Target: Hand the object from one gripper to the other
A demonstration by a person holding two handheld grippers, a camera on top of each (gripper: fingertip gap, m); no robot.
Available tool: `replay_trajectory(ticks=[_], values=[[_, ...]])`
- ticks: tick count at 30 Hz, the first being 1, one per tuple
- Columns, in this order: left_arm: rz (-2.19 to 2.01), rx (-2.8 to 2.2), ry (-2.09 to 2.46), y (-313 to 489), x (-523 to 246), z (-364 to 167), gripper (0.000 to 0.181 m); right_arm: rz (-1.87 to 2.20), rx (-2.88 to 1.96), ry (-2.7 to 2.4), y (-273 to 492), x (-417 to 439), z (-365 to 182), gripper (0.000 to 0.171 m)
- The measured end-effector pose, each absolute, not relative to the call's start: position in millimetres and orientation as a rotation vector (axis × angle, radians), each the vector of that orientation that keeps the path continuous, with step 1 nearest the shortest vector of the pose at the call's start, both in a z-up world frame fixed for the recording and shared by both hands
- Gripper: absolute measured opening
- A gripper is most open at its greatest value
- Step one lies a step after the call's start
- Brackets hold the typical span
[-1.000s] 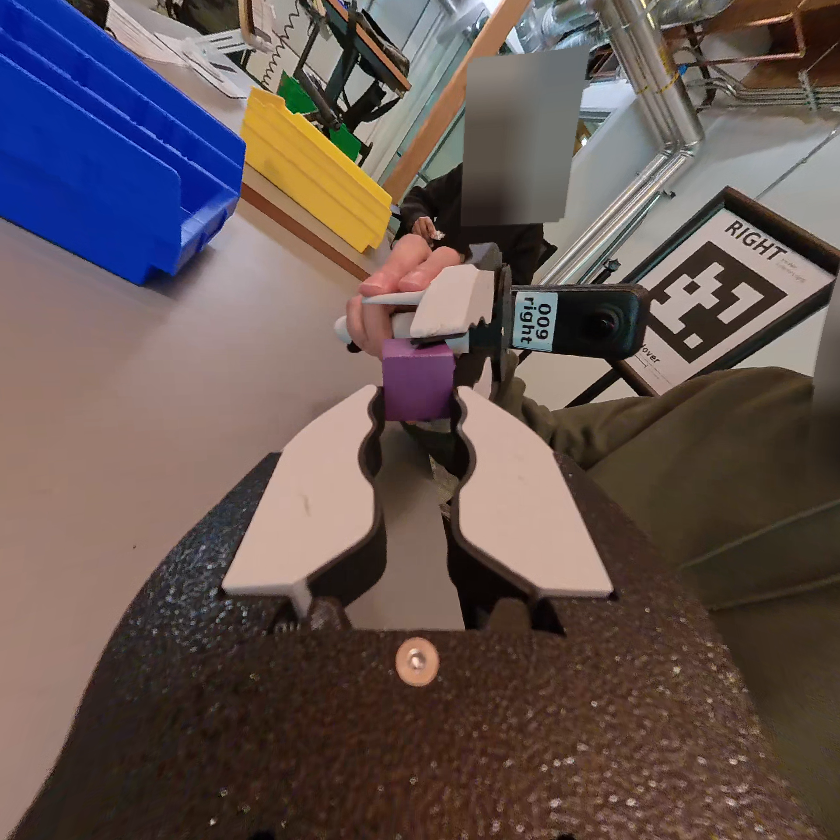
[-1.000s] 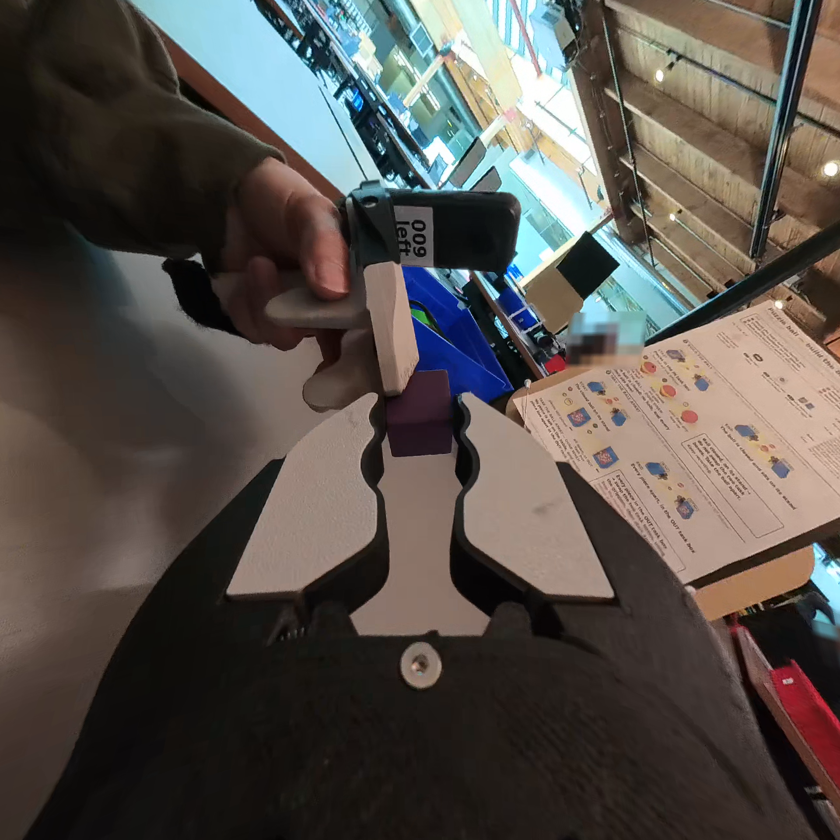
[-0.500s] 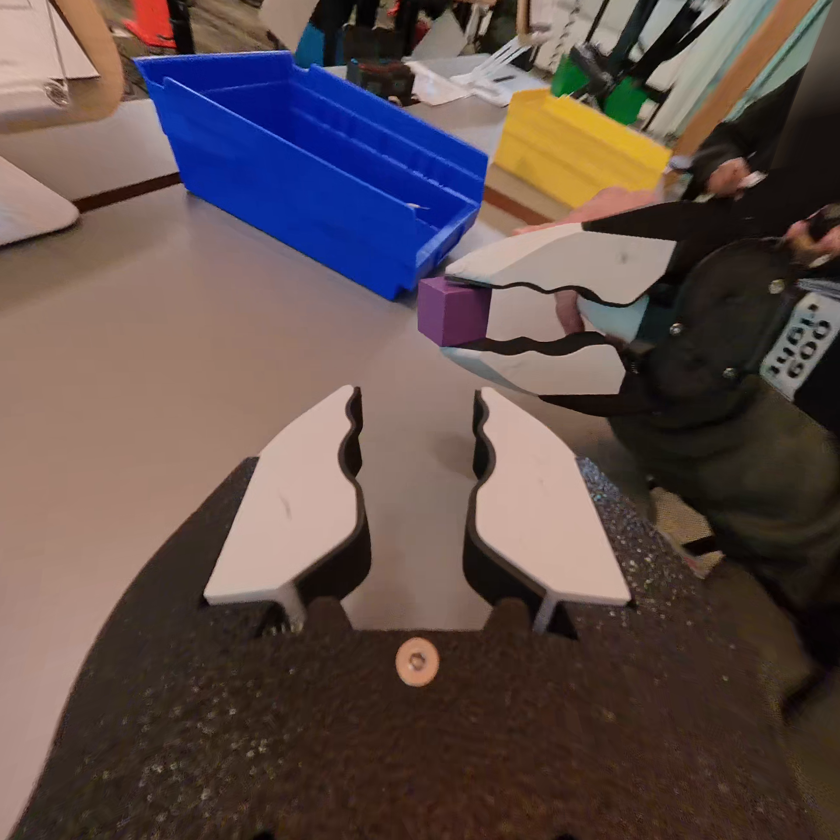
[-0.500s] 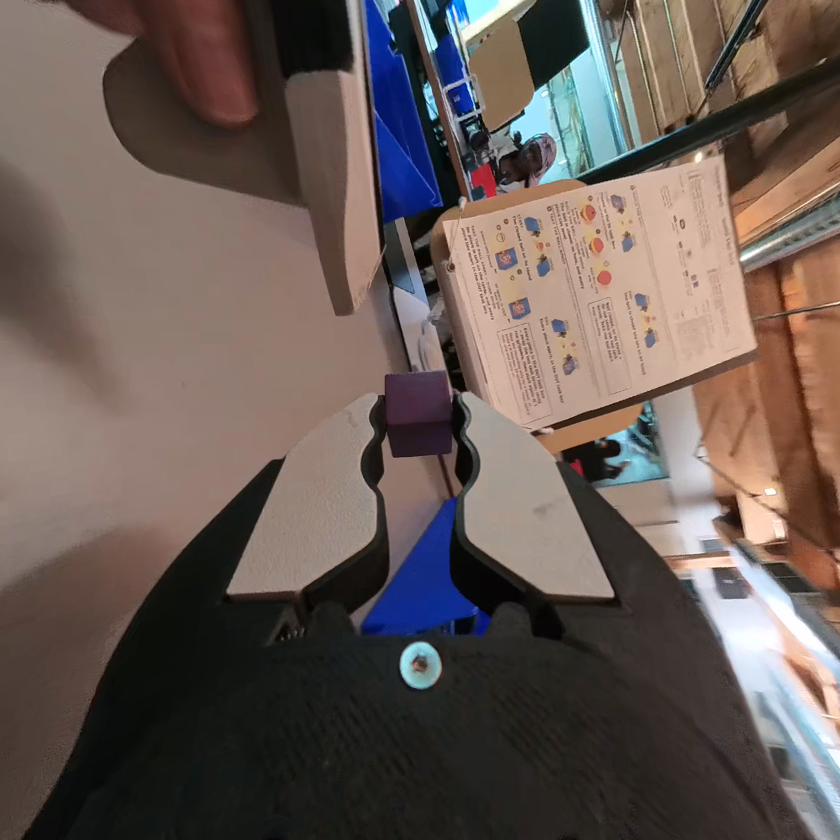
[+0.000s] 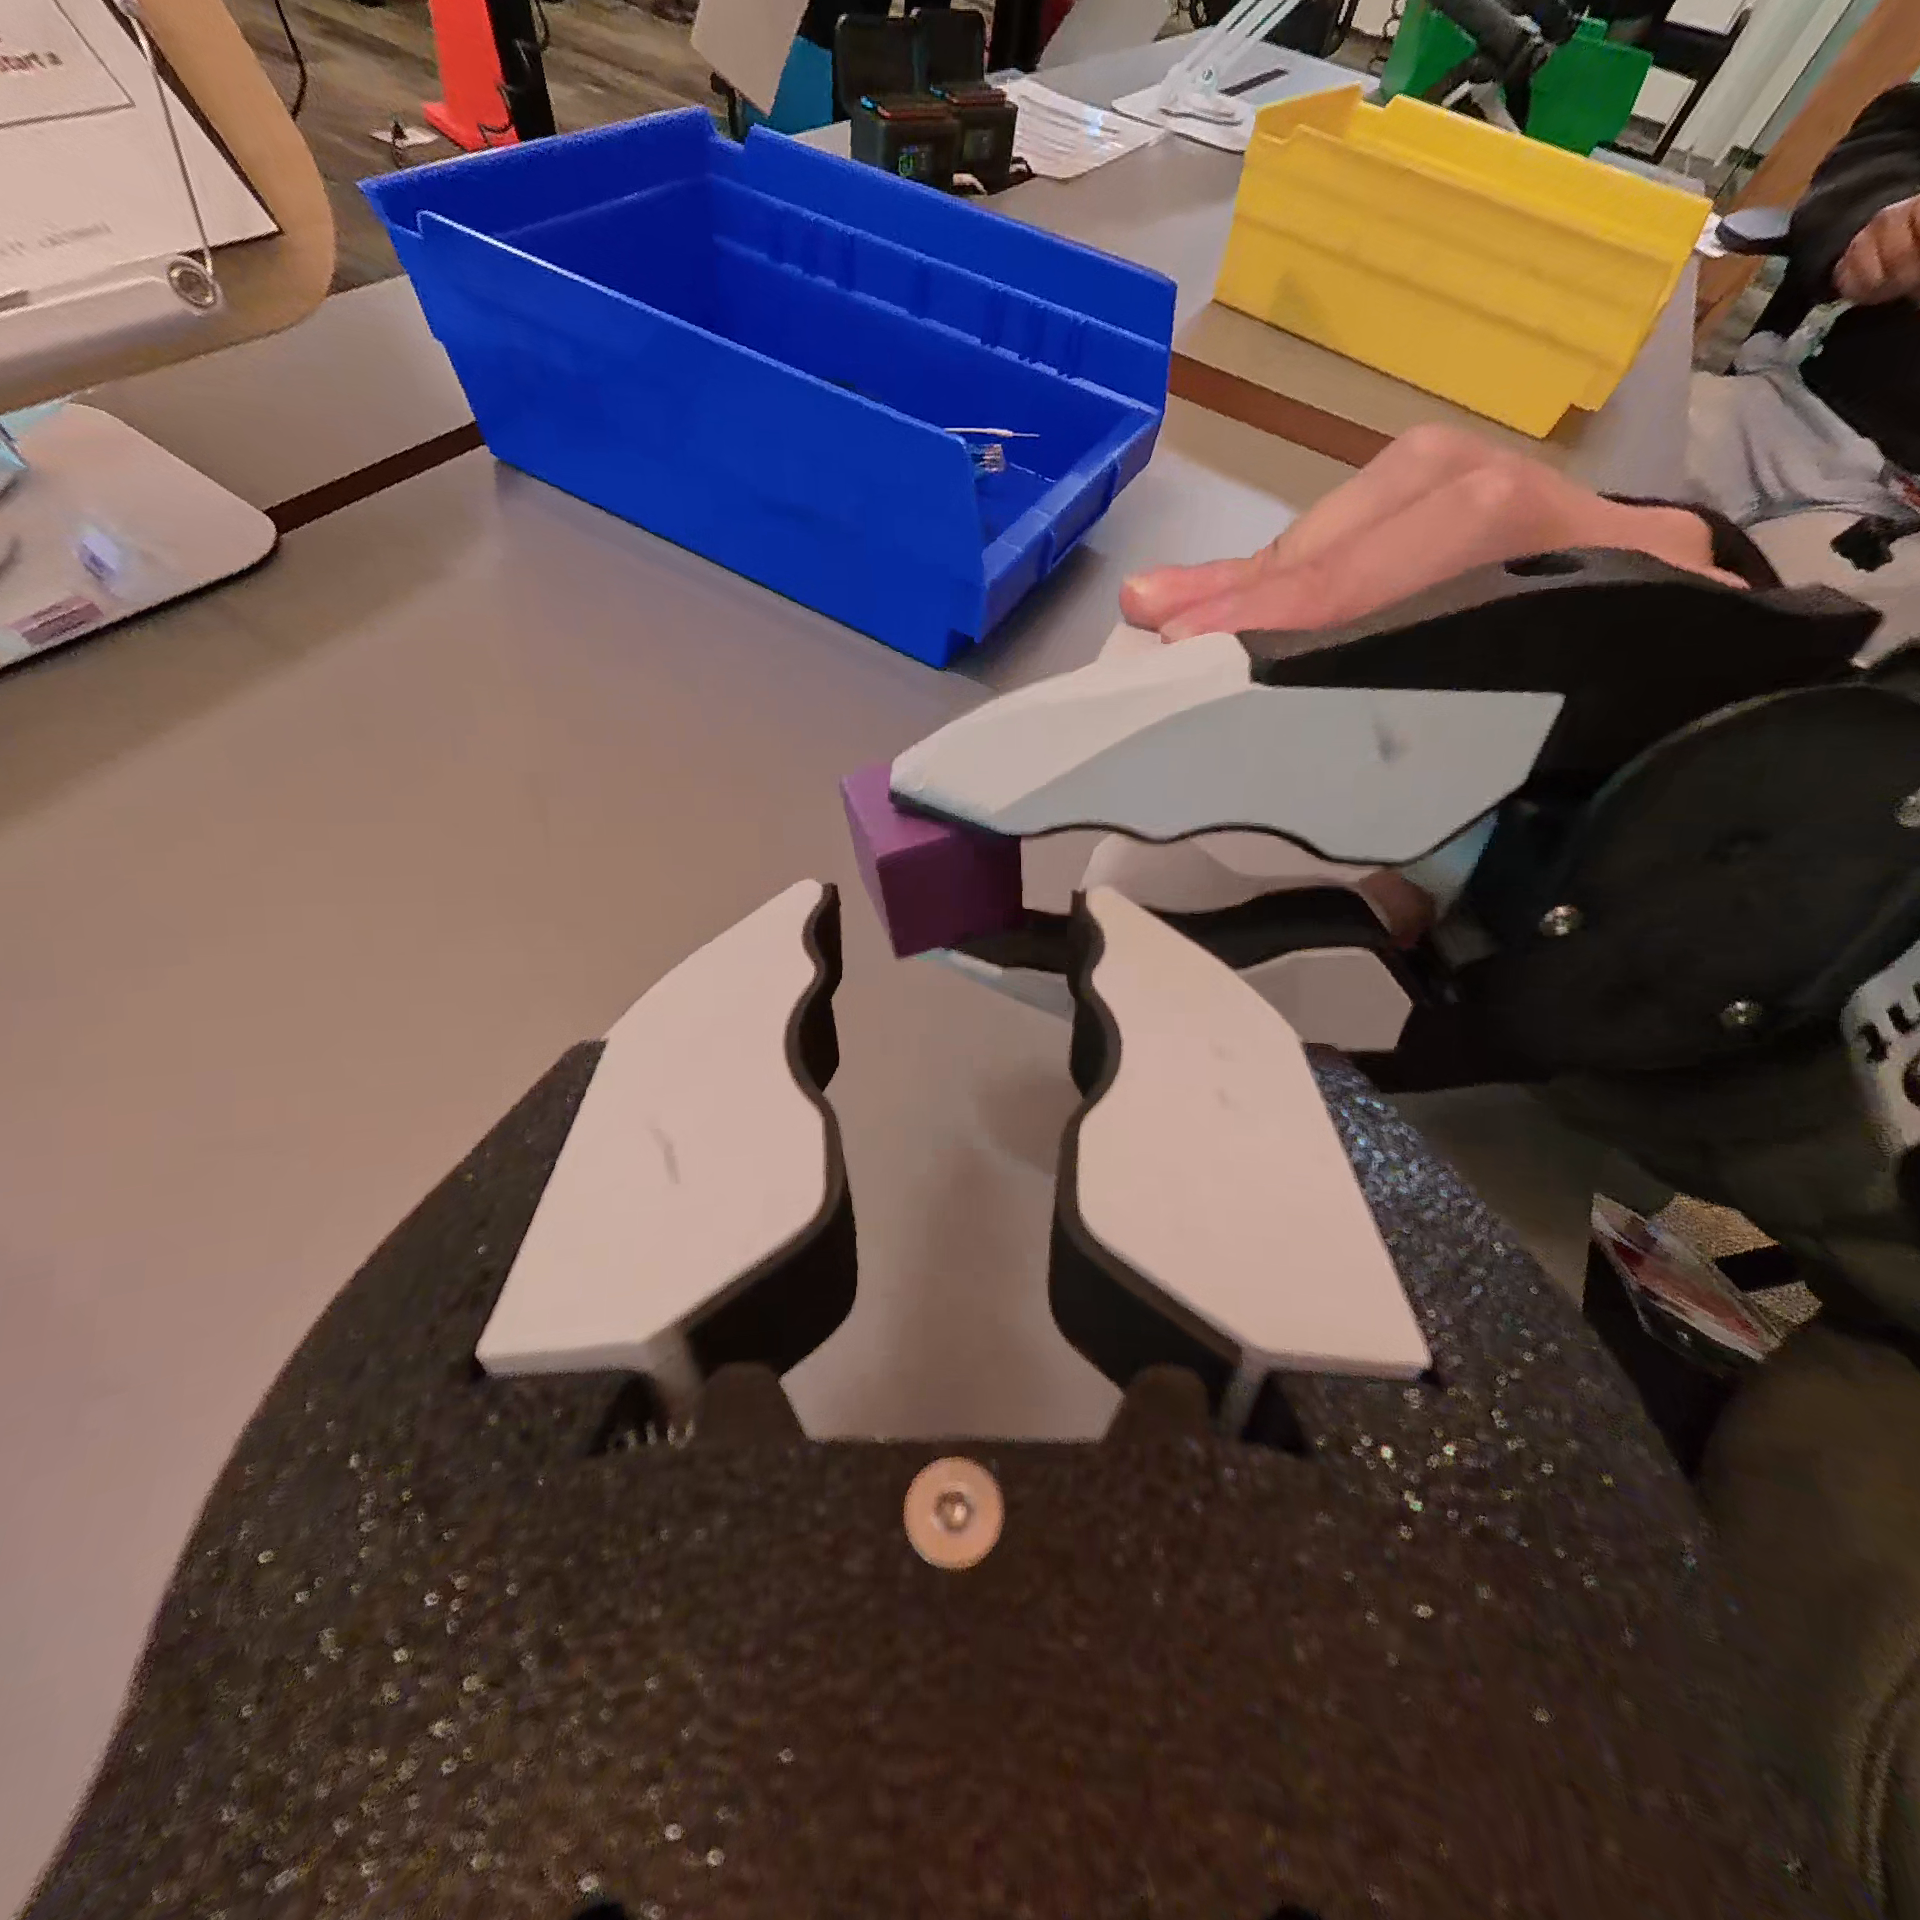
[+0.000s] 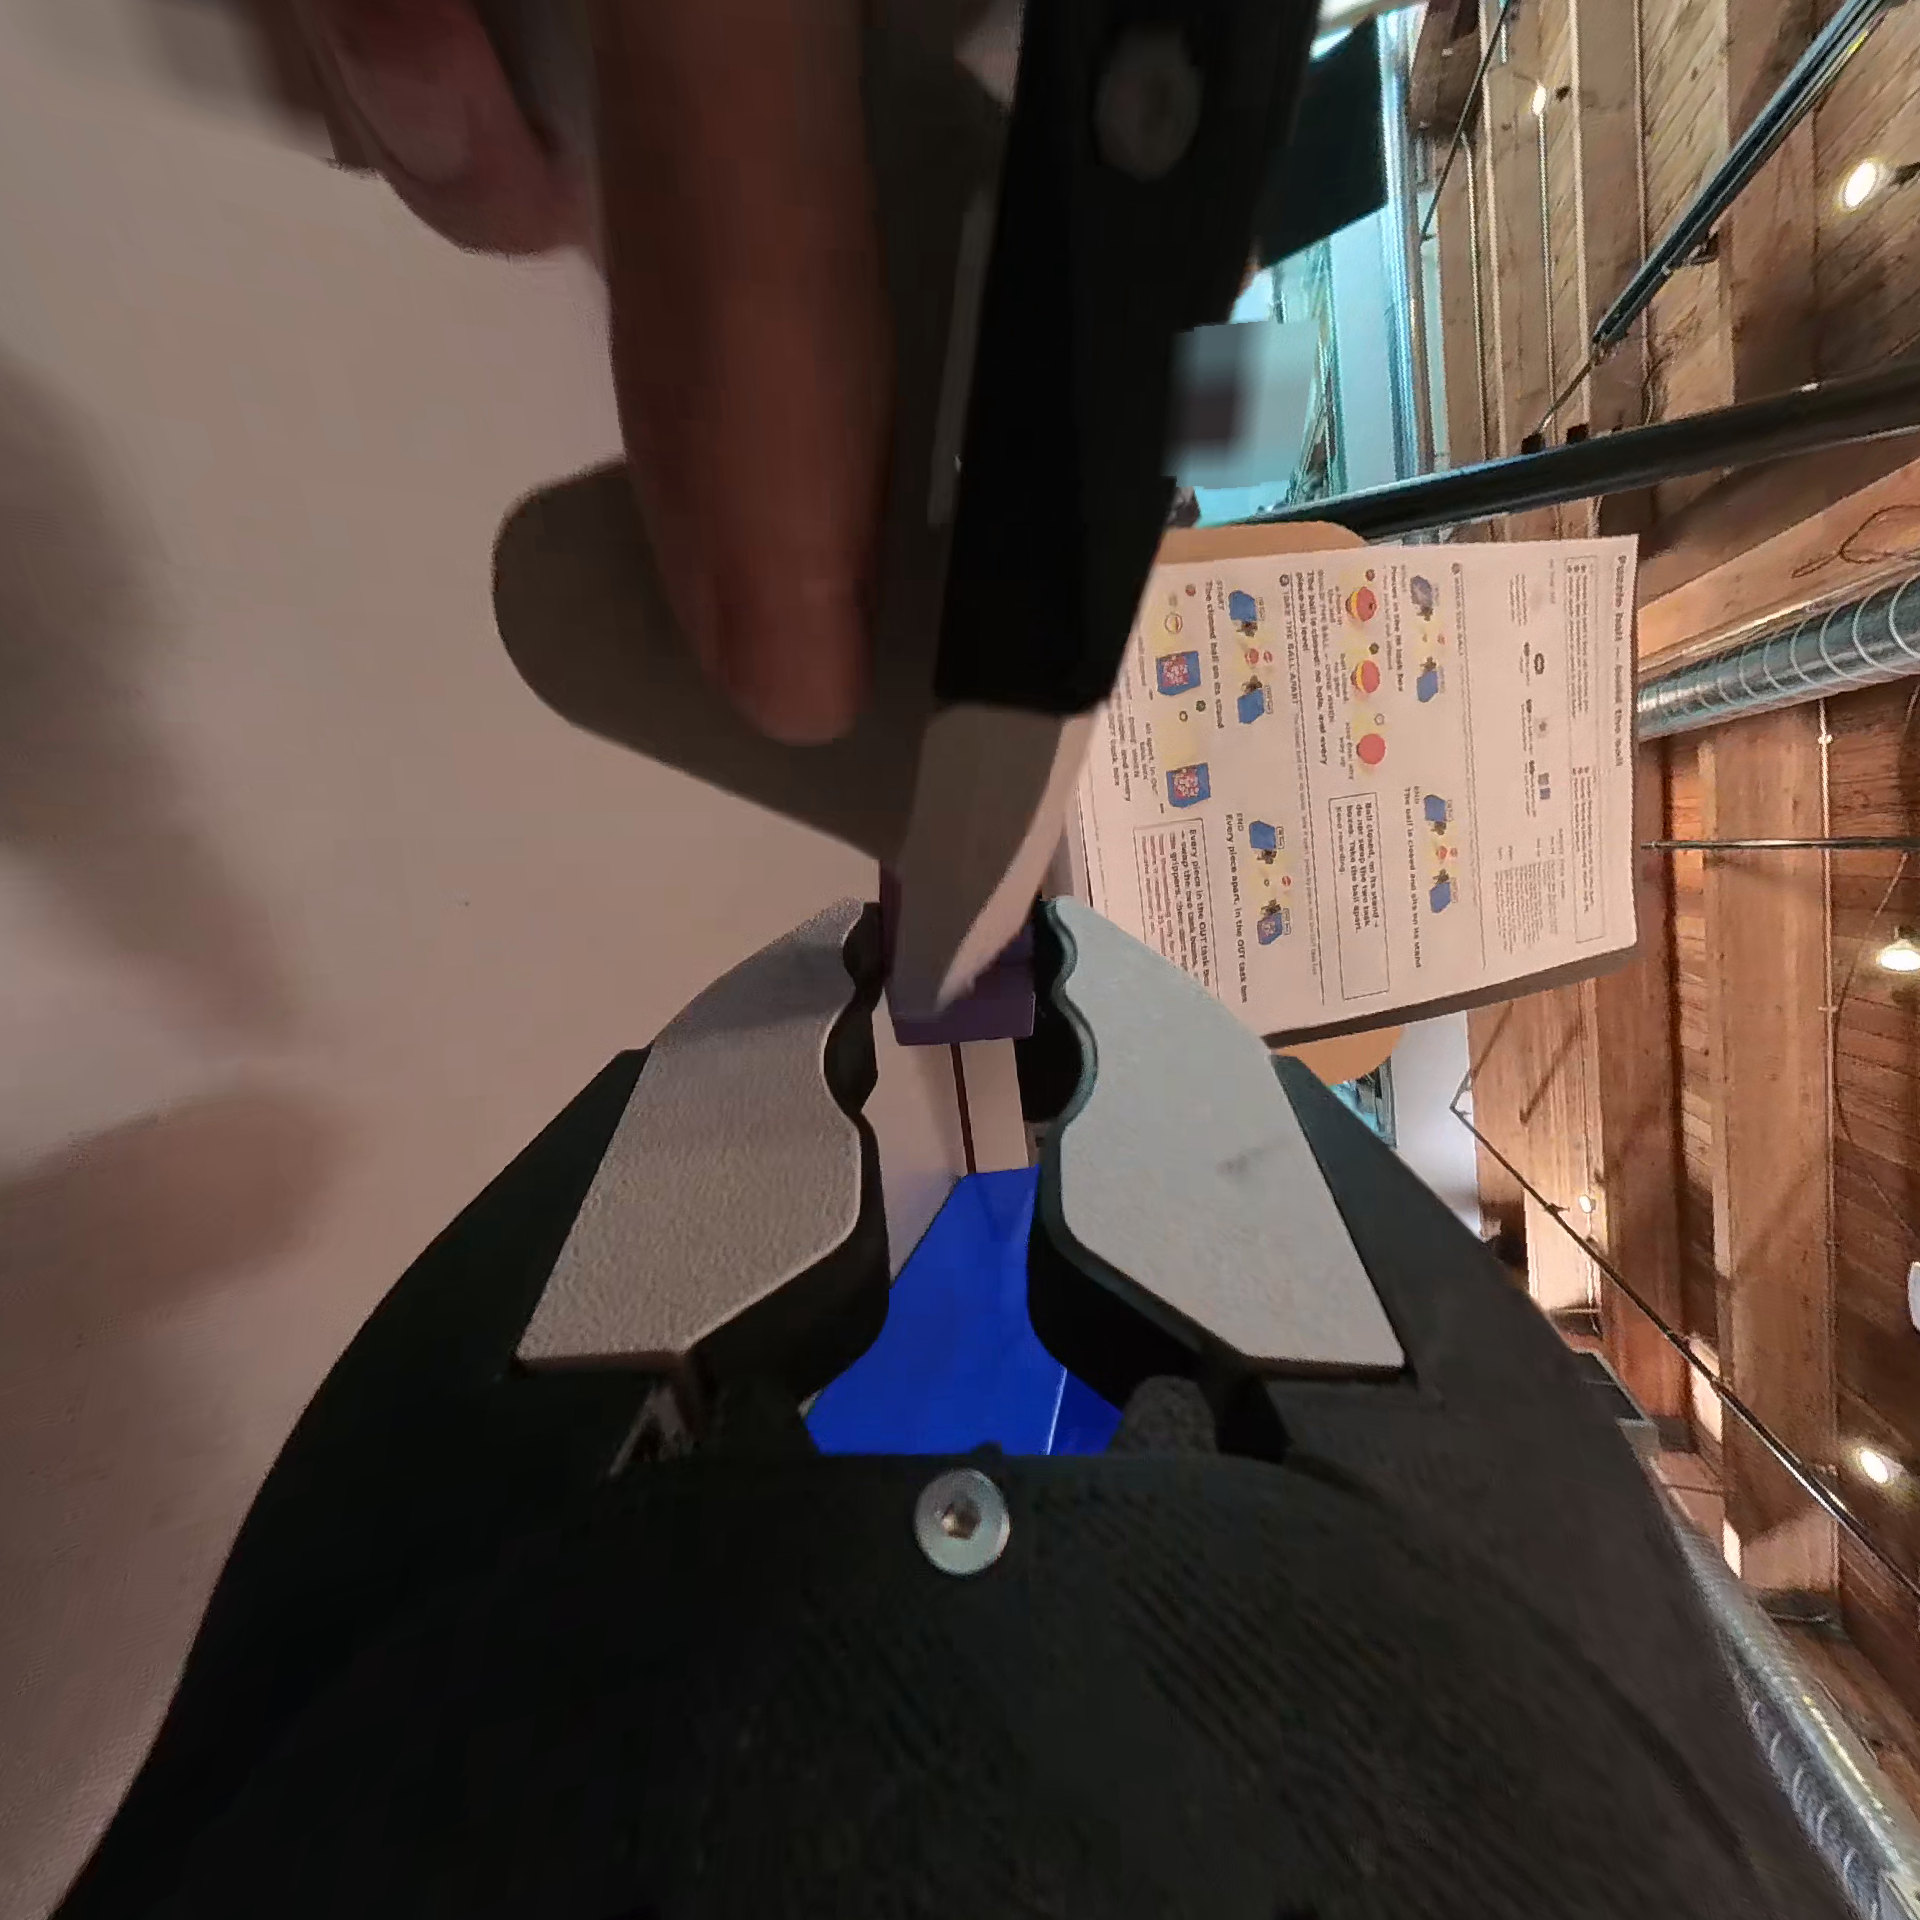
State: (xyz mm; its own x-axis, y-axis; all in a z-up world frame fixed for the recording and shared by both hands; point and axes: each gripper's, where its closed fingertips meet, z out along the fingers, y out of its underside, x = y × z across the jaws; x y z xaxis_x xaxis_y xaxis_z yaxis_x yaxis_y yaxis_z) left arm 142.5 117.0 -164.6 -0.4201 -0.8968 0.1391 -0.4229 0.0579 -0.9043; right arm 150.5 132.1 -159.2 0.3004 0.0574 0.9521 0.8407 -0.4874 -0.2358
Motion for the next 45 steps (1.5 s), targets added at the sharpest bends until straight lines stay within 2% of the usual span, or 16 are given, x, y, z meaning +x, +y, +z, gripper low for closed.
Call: replay_trajectory(ticks=[1, 4, 6, 10, 15, 19, 22, 25, 27, 30, 34, 41, 45], values=[[-1.338, -1.318, 1.865, 116.0, 143.0, -164.3, 0.041, -1.262, -1.775, -0.822, 134.1, 146.8, -159.4, 0.028], [-1.309, -1.322, 1.843, 116.2, 144.7, -166.3, 0.038, -1.312, -1.771, -0.846, 136.8, 144.6, -161.6, 0.028], [-1.270, -1.325, 1.829, 119.4, 146.7, -168.7, 0.030, -1.322, -1.768, -0.861, 137.6, 142.8, -162.5, 0.028], [-1.279, -1.291, 1.808, 120.7, 149.1, -167.9, 0.029, -1.356, -1.776, -0.862, 137.7, 143.3, -161.2, 0.028], [-1.326, -1.214, 1.832, 121.5, 148.6, -163.6, 0.028, -1.100, -1.773, -0.751, 137.9, 136.2, -156.4, 0.028], [-1.361, -1.100, 1.818, 132.6, 146.4, -148.8, 0.028, -0.602, -1.716, -0.469, 130.5, 128.1, -132.5, 0.060], [-1.485, -0.972, 1.824, 135.3, 138.5, -133.3, 0.028, -0.083, -1.656, -0.135, 124.2, 132.6, -117.0, 0.080], [-1.579, -0.783, 1.794, 133.3, 128.4, -115.9, 0.028, 0.517, -1.601, 0.178, 124.4, 130.3, -123.7, 0.098], [-1.585, -0.667, 1.769, 131.4, 123.7, -109.2, 0.028, 0.845, -1.527, 0.211, 124.3, 113.2, -124.6, 0.089], [-1.504, -0.517, 1.748, 130.2, 120.4, -107.7, 0.028, 1.043, -1.412, 0.254, 128.1, 105.5, -121.5, 0.085], [-1.391, -0.406, 1.777, 128.0, 117.2, -111.8, 0.028, 1.111, -1.390, 0.270, 128.3, 102.7, -122.1, 0.085], [-1.342, -0.329, 1.827, 125.3, 113.6, -120.2, 0.028, 1.181, -1.348, 0.324, 124.4, 106.7, -115.2, 0.062], [-1.330, -0.295, 1.836, 124.8, 111.9, -122.3, 0.028, 1.225, -1.346, 0.327, 122.7, 105.8, -115.3, 0.058]])
